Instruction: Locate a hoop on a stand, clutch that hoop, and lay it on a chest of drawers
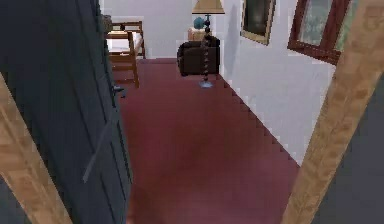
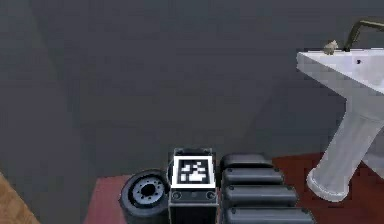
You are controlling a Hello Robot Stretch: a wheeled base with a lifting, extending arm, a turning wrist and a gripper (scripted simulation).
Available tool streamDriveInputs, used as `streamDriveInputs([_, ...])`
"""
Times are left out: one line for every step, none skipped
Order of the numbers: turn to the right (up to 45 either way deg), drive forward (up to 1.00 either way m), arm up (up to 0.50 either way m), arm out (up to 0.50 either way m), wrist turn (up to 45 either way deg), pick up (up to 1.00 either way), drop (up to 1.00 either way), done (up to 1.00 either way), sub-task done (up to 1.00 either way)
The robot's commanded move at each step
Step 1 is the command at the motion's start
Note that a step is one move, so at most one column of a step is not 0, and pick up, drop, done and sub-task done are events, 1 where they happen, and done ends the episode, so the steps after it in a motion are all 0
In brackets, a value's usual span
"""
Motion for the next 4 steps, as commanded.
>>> streamDriveInputs([0.0,1.0,0.0,0.0,0.0,0.0,0.0,0.0,0.0])
streamDriveInputs([-6.0,0.0,0.0,0.0,0.0,0.0,0.0,0.0,0.0])
streamDriveInputs([0.0,0.05,0.0,0.0,0.0,0.0,0.0,0.0,0.0])
streamDriveInputs([-3.0,0.0,0.0,0.0,0.0,0.0,0.0,0.0,0.0])
